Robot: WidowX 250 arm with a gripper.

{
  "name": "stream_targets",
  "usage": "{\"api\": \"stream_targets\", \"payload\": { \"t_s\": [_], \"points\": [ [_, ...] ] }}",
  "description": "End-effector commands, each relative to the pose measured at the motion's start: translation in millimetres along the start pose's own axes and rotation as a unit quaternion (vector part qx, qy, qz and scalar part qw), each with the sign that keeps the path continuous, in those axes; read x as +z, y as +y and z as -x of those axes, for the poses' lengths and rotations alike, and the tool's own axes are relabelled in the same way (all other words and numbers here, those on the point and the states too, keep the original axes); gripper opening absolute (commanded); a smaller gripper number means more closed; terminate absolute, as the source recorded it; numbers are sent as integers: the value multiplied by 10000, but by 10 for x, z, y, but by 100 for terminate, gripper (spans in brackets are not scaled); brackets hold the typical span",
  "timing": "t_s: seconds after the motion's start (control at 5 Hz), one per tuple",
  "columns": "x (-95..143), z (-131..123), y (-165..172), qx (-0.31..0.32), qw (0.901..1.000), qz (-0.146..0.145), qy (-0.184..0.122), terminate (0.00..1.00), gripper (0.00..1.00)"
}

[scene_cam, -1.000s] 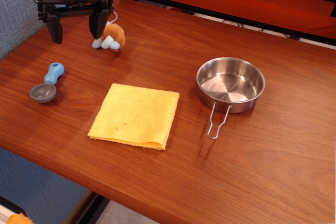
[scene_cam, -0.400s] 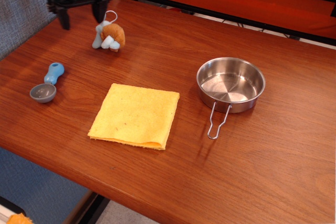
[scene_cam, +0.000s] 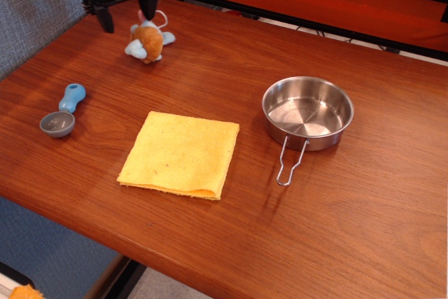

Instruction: Move the toy and put it in the vessel

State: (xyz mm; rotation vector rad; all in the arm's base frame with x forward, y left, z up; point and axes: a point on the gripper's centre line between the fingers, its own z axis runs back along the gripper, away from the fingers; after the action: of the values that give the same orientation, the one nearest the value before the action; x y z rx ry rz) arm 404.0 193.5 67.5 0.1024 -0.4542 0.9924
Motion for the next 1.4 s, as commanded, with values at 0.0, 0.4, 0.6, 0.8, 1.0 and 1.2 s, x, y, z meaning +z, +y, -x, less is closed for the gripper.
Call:
{"api": "stream_targets", "payload": {
  "t_s": [0.0,0.4,0.6,0.8,1.0,1.2],
  "points": [
    [-3,247,-159,298,9976,633,8,0,100],
    [2,313,-211,398,9965,704,209,0,0],
    [90,310,-181,385,9971,653,110,0,0],
    [232,291,-159,332,9987,390,-2,0,0],
    [441,308,-184,56,9994,280,-188,0,0],
    [788,374,-347,-209,9984,200,-491,0,0]
  ]
}}
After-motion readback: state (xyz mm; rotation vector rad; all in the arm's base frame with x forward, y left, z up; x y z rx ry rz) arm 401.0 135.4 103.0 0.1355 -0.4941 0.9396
